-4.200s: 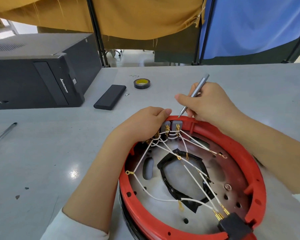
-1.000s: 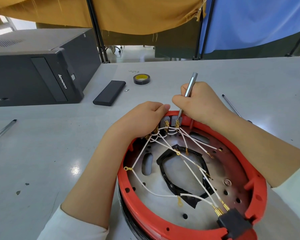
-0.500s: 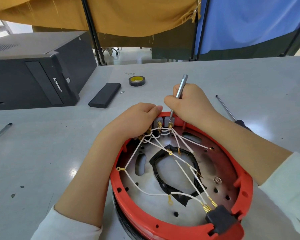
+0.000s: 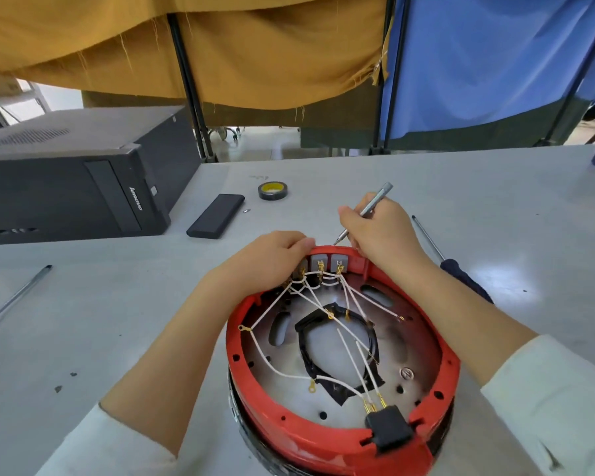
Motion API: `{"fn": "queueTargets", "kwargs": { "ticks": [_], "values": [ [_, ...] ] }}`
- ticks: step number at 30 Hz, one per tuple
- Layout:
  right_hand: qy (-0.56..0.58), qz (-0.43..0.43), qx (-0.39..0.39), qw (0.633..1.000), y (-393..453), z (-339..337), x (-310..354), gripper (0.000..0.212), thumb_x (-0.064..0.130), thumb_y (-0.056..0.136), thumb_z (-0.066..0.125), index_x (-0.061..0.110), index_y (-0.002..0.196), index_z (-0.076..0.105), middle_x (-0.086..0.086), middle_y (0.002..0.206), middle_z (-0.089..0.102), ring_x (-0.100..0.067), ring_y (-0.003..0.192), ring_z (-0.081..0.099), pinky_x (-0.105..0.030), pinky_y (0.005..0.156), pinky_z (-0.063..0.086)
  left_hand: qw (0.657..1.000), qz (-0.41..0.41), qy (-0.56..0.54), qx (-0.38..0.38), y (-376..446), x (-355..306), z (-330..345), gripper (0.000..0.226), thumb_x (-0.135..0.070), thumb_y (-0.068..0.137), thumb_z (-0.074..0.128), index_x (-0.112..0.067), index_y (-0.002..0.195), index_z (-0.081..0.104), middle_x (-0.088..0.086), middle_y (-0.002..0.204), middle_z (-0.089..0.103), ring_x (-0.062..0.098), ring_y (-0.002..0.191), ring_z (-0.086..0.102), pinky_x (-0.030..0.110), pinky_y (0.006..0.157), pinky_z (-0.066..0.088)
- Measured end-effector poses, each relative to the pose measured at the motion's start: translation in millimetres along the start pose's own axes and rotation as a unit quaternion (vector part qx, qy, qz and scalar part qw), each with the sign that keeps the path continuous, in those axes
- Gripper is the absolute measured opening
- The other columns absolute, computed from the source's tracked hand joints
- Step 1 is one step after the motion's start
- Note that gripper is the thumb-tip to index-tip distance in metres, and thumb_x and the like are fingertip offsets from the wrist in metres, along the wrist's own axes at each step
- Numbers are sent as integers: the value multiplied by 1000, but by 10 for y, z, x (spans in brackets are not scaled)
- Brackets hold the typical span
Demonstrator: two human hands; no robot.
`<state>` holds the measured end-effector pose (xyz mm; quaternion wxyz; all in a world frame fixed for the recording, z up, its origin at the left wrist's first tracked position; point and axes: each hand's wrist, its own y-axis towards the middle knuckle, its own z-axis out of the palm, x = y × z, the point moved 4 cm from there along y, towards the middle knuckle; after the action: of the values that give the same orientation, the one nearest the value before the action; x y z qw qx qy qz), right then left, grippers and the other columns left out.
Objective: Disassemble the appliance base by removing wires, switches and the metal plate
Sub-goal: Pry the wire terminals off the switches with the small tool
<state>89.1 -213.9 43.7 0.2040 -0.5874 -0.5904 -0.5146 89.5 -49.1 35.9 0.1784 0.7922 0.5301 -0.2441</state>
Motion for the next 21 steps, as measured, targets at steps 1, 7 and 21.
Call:
{"fn": "queueTargets", "kwargs": {
  "ticks": [1,7,21],
  "values": [
    [22,7,29,999,19,23,24,26,24,84,62,17,63,48,3,44,55,-6,39,50,-23,48,40,1000,6,-6,-11,-44,7,35,38,-40,99,33,-13,92,60,-1,84,62,16,83,55,27,70,39],
    [-16,-34,149,988,102,194,272,23,15,74,64,16,57,48,4,39,55,-4,33,47,-13,38,38,999,10,-24,-31,-54,3,38,38,-36,100,33,-12,76,50,2,75,58,16,71,50,31,68,38],
    [-62,-75,79,992,49,203,136,34,9,76,58,15,54,34,2,46,33,-16,45,45,-13,38,29,999,16,-18,-43,-25,87,37,37,-38,100,34,-14,84,57,-4,72,57,8,70,51,21,65,38]
  ]
}}
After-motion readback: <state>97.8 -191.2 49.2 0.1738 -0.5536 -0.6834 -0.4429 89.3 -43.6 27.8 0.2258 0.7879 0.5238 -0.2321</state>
